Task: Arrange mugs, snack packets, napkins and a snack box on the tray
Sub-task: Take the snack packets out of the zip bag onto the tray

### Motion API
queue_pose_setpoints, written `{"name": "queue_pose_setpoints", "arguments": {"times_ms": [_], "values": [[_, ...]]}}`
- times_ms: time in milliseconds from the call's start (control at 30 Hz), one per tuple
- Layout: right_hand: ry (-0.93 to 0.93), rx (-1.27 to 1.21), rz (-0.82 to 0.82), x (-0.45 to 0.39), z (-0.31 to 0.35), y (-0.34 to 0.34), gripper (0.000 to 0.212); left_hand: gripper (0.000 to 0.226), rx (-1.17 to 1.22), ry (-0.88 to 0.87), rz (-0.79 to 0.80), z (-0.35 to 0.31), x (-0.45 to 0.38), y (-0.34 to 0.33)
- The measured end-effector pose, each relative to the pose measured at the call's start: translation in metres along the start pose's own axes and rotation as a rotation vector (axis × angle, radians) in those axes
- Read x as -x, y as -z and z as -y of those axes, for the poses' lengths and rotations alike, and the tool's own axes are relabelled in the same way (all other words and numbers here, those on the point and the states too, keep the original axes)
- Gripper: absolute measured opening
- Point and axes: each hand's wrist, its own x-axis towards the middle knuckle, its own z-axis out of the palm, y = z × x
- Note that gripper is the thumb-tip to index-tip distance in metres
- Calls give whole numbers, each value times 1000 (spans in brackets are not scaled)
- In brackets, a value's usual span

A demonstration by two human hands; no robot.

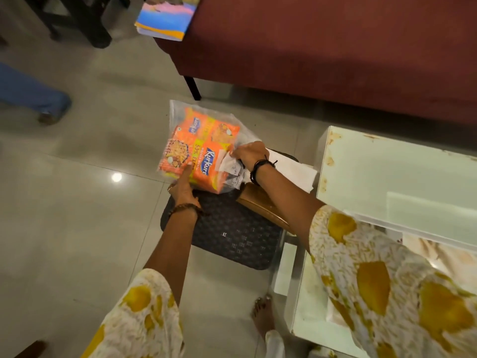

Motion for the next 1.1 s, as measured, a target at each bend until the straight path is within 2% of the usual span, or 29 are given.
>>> {"name": "queue_pose_setpoints", "arguments": {"times_ms": [67,133,200,300,400,533,633,733,800,867,933,1000,1100], "values": [[19,-19,28,4,2,-3,40,52,65,-16,7,-2,-2,0],[55,-85,41,13,5,-4,31,49,144,-16,33,-5,-1,1],[118,-162,63,29,9,-2,21,48,215,-50,153,-11,4,2],[235,-289,71,58,11,10,18,48,289,-206,270,-27,19,-1],[370,-418,29,87,7,39,16,48,255,-286,316,-40,46,-16],[468,-513,-3,126,-15,100,8,50,242,-274,385,-24,92,-51],[340,-694,-121,148,-48,159,24,51,212,-170,482,10,129,-79],[83,-1105,-153,159,-86,229,20,52,164,-53,518,51,160,-102],[-21,-1348,-113,169,-112,278,40,54,136,22,548,79,180,-115],[-59,-1480,-98,178,-134,319,53,55,58,93,595,101,197,-123],[-48,-1478,-107,187,-153,357,51,46,-57,103,620,121,210,-132],[18,-1356,-92,193,-167,387,32,32,-143,109,607,140,218,-136],[159,-879,-97,204,-185,427,19,31,-216,126,596,164,228,-142]]}}
